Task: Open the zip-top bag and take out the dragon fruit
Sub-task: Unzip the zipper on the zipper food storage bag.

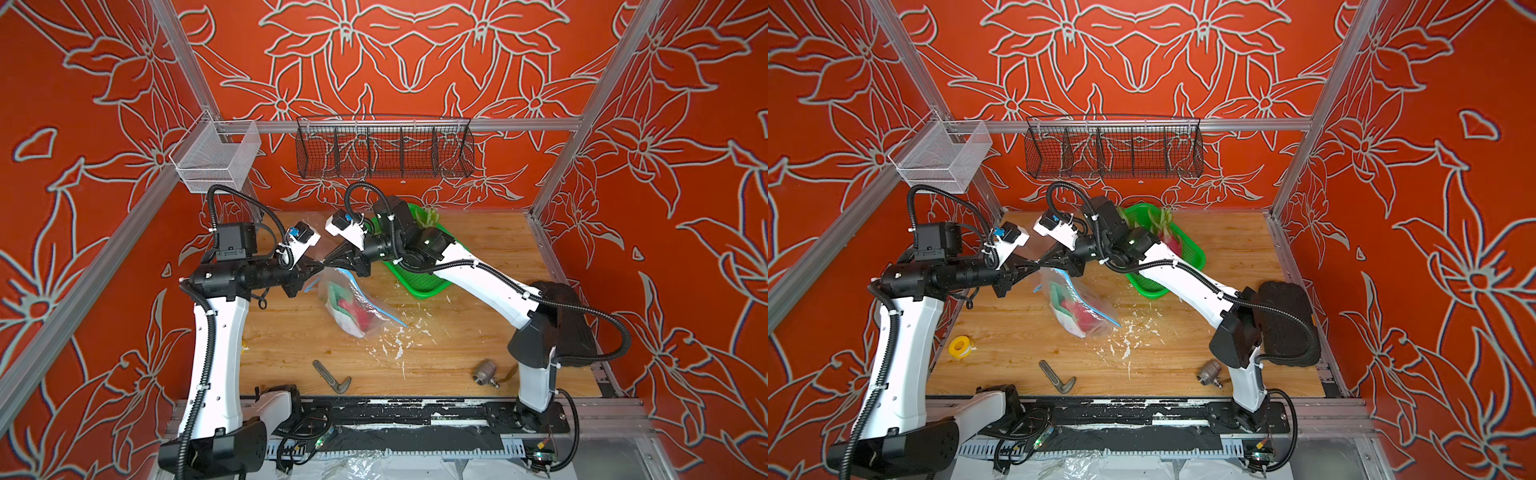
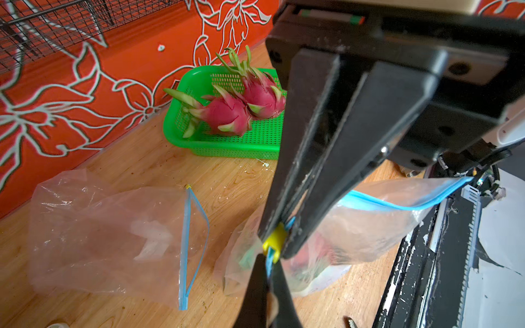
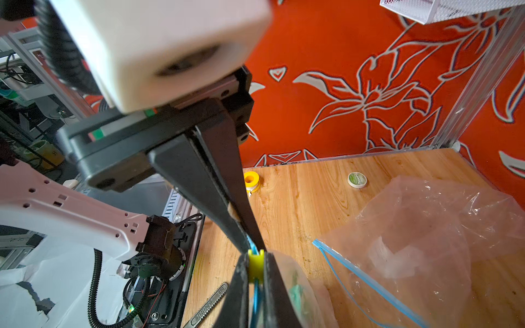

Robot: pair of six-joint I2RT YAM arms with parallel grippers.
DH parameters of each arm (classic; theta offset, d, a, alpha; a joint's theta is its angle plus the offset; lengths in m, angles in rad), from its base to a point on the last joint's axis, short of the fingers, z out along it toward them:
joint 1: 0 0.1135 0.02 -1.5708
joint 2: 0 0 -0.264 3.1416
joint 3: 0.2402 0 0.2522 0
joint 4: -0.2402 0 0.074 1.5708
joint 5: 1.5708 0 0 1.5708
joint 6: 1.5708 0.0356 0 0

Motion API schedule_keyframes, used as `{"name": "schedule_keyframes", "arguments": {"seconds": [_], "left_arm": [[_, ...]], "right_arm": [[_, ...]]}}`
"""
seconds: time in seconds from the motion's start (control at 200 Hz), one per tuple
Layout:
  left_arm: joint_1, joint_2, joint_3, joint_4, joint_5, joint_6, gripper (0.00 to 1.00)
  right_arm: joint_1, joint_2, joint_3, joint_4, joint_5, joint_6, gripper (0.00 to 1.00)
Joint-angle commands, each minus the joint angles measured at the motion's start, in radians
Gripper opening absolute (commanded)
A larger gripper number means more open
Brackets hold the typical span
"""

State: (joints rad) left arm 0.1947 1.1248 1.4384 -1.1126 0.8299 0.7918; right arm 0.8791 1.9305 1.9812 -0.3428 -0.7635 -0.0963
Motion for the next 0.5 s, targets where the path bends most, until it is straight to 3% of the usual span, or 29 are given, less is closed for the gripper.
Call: {"name": "schedule_keyframes", "arguments": {"seconds": [0.0,0.125,0.36,0.49], "left_arm": [[-0.001,-0.015,-0.004,0.02,0.031,0.013,0.0],[0.025,0.015,0.002,0.033,-0.028,0.019,0.0],[0.16,0.107,0.072,0.05,-0.127,0.05,0.0],[0.206,0.139,0.11,0.036,-0.128,0.064,0.0]], "right_arm": [[-0.003,-0.04,-0.052,0.074,0.014,0.01,0.0],[-0.022,-0.084,-0.105,0.089,0.026,0.012,0.0],[-0.064,-0.147,-0.15,0.0,0.052,-0.012,0.0],[-0.094,-0.179,-0.179,-0.027,0.046,-0.026,0.0]]}}
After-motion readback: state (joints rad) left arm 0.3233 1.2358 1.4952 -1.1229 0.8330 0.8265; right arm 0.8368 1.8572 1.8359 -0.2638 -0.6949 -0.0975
